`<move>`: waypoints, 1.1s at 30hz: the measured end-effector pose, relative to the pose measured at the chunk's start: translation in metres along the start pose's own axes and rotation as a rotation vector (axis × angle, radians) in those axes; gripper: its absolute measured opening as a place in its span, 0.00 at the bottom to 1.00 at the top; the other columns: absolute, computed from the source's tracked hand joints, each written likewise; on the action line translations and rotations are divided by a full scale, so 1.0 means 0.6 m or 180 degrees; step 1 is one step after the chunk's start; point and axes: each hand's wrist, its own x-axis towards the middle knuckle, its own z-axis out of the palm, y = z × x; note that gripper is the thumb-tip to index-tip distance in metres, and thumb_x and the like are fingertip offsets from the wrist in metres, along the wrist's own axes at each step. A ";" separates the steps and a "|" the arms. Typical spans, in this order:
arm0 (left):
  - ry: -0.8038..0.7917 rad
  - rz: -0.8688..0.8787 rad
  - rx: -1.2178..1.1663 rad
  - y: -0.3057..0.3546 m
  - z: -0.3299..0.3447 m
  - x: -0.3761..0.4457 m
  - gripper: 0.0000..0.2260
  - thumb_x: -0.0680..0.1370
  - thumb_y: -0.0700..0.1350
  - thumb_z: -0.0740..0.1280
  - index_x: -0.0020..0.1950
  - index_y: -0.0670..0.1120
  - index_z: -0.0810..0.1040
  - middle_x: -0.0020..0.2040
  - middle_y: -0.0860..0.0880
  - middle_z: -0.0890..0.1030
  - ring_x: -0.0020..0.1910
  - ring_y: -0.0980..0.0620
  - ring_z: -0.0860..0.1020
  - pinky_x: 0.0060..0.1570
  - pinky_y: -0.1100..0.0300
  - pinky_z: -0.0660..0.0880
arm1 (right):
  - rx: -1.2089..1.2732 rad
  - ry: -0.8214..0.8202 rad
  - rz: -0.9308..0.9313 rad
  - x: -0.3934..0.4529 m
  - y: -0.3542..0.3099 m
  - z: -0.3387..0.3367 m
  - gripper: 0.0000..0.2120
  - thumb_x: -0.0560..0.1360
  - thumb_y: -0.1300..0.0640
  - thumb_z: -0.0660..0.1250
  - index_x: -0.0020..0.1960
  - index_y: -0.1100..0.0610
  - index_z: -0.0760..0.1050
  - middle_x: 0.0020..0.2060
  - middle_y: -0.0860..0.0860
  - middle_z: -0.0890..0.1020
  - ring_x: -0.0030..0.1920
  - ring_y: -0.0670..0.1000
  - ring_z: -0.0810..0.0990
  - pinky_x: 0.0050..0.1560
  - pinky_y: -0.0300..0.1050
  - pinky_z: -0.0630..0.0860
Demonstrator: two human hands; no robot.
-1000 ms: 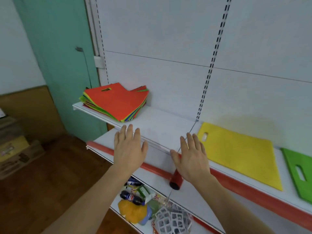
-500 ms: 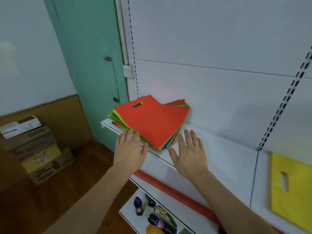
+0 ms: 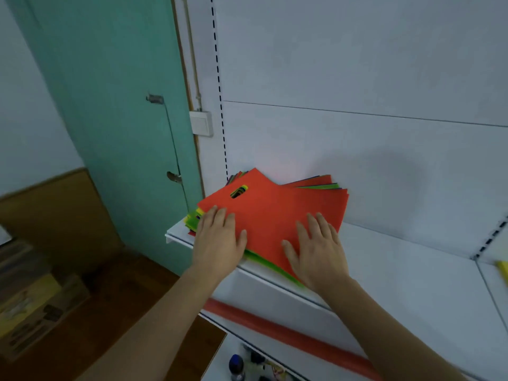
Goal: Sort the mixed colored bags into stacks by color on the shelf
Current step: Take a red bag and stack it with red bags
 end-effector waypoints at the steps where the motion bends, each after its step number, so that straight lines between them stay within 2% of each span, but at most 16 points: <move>1: 0.0001 0.0153 0.0023 -0.011 0.003 0.013 0.28 0.84 0.60 0.55 0.79 0.45 0.70 0.80 0.45 0.68 0.82 0.43 0.58 0.81 0.44 0.55 | -0.0031 -0.0027 0.0130 0.001 -0.012 0.000 0.36 0.83 0.33 0.47 0.82 0.54 0.64 0.82 0.58 0.62 0.84 0.60 0.53 0.82 0.59 0.52; 4: 0.0105 0.0515 0.0145 -0.037 0.011 0.049 0.28 0.83 0.60 0.57 0.77 0.44 0.73 0.79 0.43 0.69 0.81 0.42 0.59 0.81 0.44 0.55 | -0.0147 -0.0119 0.0496 0.000 -0.045 0.006 0.35 0.83 0.34 0.48 0.82 0.52 0.63 0.83 0.57 0.62 0.84 0.60 0.53 0.82 0.61 0.52; 8: 0.0013 0.0479 0.0277 -0.057 0.027 0.063 0.39 0.81 0.66 0.54 0.82 0.39 0.61 0.82 0.38 0.61 0.83 0.38 0.54 0.81 0.40 0.51 | -0.0234 -0.0273 0.0883 -0.020 -0.062 0.014 0.35 0.83 0.32 0.44 0.83 0.50 0.61 0.83 0.54 0.62 0.83 0.60 0.55 0.81 0.61 0.53; 10: -0.0010 0.0509 0.0384 -0.058 0.037 0.061 0.40 0.81 0.67 0.50 0.82 0.38 0.61 0.82 0.37 0.62 0.83 0.38 0.55 0.81 0.39 0.49 | -0.0302 -0.0260 0.0935 -0.026 -0.060 0.011 0.35 0.83 0.31 0.45 0.83 0.49 0.61 0.82 0.52 0.63 0.83 0.59 0.57 0.81 0.61 0.54; 13: -0.0028 0.0775 0.0373 -0.051 0.041 0.058 0.35 0.83 0.63 0.51 0.80 0.39 0.68 0.79 0.39 0.69 0.80 0.39 0.62 0.80 0.40 0.51 | -0.0389 -0.0289 0.1100 -0.028 -0.056 0.003 0.32 0.83 0.31 0.46 0.81 0.45 0.64 0.80 0.51 0.66 0.82 0.59 0.58 0.79 0.61 0.57; 16: 0.0124 0.1182 0.0089 -0.033 0.046 0.056 0.24 0.84 0.55 0.56 0.73 0.43 0.75 0.70 0.44 0.78 0.73 0.43 0.69 0.77 0.44 0.60 | -0.0392 -0.0262 0.1444 -0.031 -0.048 -0.001 0.28 0.83 0.33 0.49 0.77 0.44 0.69 0.76 0.54 0.69 0.78 0.61 0.63 0.75 0.61 0.64; 18: 0.0142 0.1189 -0.0049 -0.027 0.041 0.055 0.21 0.83 0.54 0.58 0.71 0.45 0.77 0.67 0.45 0.78 0.71 0.42 0.69 0.73 0.46 0.65 | -0.0278 -0.0278 0.1713 -0.032 -0.041 -0.005 0.28 0.82 0.32 0.51 0.73 0.46 0.72 0.73 0.56 0.71 0.72 0.62 0.68 0.70 0.60 0.71; 19: 0.0143 0.1093 -0.0041 -0.026 0.037 0.054 0.21 0.83 0.55 0.59 0.70 0.46 0.77 0.69 0.42 0.77 0.72 0.40 0.67 0.73 0.44 0.65 | -0.0200 -0.0275 0.1823 -0.031 -0.038 -0.006 0.29 0.82 0.31 0.52 0.72 0.47 0.73 0.71 0.56 0.71 0.70 0.62 0.71 0.67 0.59 0.73; 21: 0.0098 0.0826 0.0059 -0.027 0.028 0.056 0.24 0.82 0.60 0.59 0.72 0.47 0.76 0.76 0.34 0.70 0.77 0.33 0.62 0.76 0.39 0.59 | -0.0147 -0.0245 0.1949 -0.028 -0.035 -0.007 0.30 0.81 0.30 0.53 0.69 0.49 0.74 0.70 0.57 0.71 0.66 0.62 0.73 0.63 0.58 0.76; 23: -0.0022 0.0670 0.0195 -0.028 0.028 0.057 0.27 0.83 0.62 0.56 0.77 0.49 0.70 0.79 0.31 0.64 0.79 0.32 0.59 0.78 0.36 0.54 | -0.0112 -0.0168 0.2013 -0.025 -0.033 -0.007 0.30 0.80 0.29 0.56 0.68 0.51 0.73 0.69 0.57 0.72 0.64 0.62 0.74 0.62 0.57 0.77; 26: -0.0069 0.0769 0.0222 -0.020 0.034 0.050 0.27 0.84 0.59 0.55 0.80 0.48 0.63 0.78 0.33 0.67 0.79 0.34 0.61 0.77 0.36 0.53 | 0.0309 -0.0049 0.2178 -0.024 -0.028 -0.007 0.33 0.78 0.29 0.62 0.69 0.55 0.71 0.66 0.58 0.74 0.64 0.63 0.74 0.61 0.58 0.77; 30: -0.0018 0.1179 -0.0179 0.000 0.041 0.043 0.27 0.82 0.50 0.61 0.81 0.49 0.59 0.72 0.46 0.76 0.76 0.40 0.65 0.78 0.39 0.55 | 0.0933 0.0116 0.2455 -0.024 -0.011 -0.013 0.35 0.78 0.36 0.70 0.73 0.60 0.67 0.64 0.60 0.77 0.65 0.65 0.75 0.64 0.60 0.75; 33: 0.0015 0.1268 -0.0697 0.003 0.041 0.047 0.34 0.81 0.50 0.65 0.84 0.50 0.54 0.71 0.47 0.73 0.73 0.42 0.68 0.75 0.43 0.62 | 0.1262 0.0346 0.2584 -0.023 0.013 -0.018 0.29 0.78 0.49 0.71 0.73 0.60 0.67 0.61 0.60 0.79 0.61 0.64 0.78 0.60 0.57 0.76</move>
